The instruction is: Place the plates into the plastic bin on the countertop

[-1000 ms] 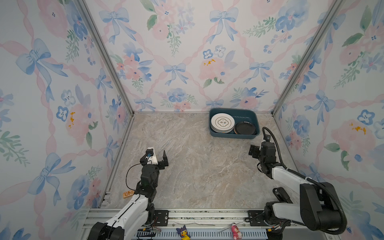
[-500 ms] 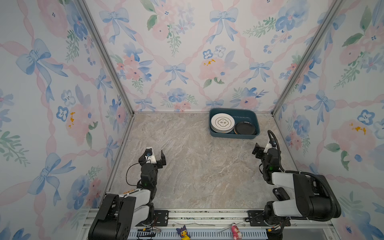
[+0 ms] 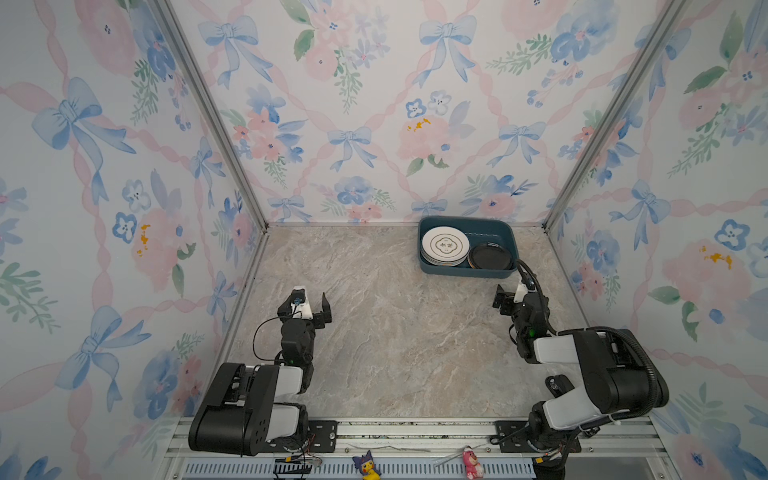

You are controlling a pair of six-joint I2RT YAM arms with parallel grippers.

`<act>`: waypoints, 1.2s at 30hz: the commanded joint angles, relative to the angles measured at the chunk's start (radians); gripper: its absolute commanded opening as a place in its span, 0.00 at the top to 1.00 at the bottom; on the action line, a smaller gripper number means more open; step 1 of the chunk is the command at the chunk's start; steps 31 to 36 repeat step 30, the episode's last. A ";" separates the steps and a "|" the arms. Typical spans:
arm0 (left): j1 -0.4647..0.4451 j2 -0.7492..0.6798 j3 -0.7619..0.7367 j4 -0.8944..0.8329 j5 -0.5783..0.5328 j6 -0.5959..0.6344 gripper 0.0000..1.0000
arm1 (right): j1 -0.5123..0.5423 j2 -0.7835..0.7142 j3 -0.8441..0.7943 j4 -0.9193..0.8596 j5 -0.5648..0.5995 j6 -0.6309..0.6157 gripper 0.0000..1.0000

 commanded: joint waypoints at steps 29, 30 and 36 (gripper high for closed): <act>0.016 0.230 0.126 0.043 0.004 0.034 0.02 | 0.007 0.010 0.019 -0.017 0.025 -0.026 0.04; 0.016 0.229 0.125 0.044 0.003 0.034 0.02 | 0.011 0.010 0.010 -0.001 0.032 -0.030 0.03; 0.016 0.229 0.125 0.044 0.003 0.034 0.02 | 0.011 0.010 0.010 -0.001 0.032 -0.030 0.03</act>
